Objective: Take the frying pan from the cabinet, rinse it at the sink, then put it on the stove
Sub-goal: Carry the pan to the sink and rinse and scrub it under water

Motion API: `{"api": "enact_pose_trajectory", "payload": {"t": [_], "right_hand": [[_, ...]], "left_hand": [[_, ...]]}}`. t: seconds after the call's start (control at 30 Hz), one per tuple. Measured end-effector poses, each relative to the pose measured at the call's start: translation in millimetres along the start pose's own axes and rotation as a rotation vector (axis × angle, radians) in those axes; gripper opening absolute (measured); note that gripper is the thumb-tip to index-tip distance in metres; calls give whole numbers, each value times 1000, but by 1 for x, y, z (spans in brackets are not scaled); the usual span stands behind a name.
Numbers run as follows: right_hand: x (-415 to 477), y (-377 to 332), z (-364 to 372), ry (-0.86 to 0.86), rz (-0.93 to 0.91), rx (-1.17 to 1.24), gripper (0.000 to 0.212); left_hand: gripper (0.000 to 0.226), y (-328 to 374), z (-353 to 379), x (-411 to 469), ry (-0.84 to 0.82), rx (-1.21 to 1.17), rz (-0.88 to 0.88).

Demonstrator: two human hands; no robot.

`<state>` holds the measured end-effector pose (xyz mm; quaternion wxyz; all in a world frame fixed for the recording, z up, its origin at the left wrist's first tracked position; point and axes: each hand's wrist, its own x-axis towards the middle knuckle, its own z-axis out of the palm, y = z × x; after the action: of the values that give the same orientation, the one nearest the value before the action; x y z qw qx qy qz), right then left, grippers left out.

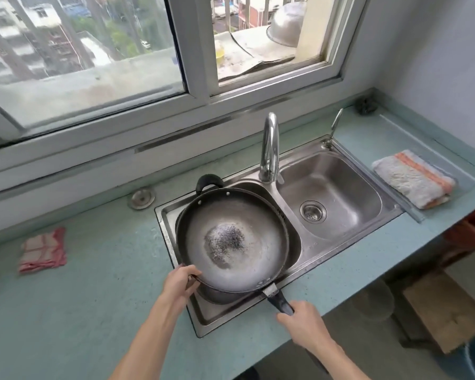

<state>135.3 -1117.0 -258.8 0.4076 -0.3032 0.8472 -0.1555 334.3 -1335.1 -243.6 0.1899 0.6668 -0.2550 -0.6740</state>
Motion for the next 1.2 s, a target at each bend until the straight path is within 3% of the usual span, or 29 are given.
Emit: {"api": "enact_pose_trajectory", "payload": {"t": [0.27,0.47,0.6,0.83,0.9,0.97,1.03,1.1,1.2], "right_hand": [[10,-9,18,43,72,9,37],[9,-7,25,80,89,58,52],[9,-6,22,4,119,42,48],[4,-17,-1,-151,97,-217,41],[0,-17,-13,-135,79,-259,43],[-1,-16,-27,-102,72,-257,46],[6,-16,-43,-69,60,-237,45],[23,-18,-60,-37,48,-210,44],[61,-31,-84,0,-6,-140,32]], "left_hand": [[24,10,9,38,-26,101,-46],[12,11,16,41,-78,192,-82],[27,12,15,34,-125,119,-106],[25,22,17,24,-66,158,-60],[33,30,20,18,-25,233,-52],[58,40,23,13,44,386,20],[67,54,31,3,118,519,171],[57,73,49,-13,71,503,324],[40,102,91,-46,-180,393,466]]}}
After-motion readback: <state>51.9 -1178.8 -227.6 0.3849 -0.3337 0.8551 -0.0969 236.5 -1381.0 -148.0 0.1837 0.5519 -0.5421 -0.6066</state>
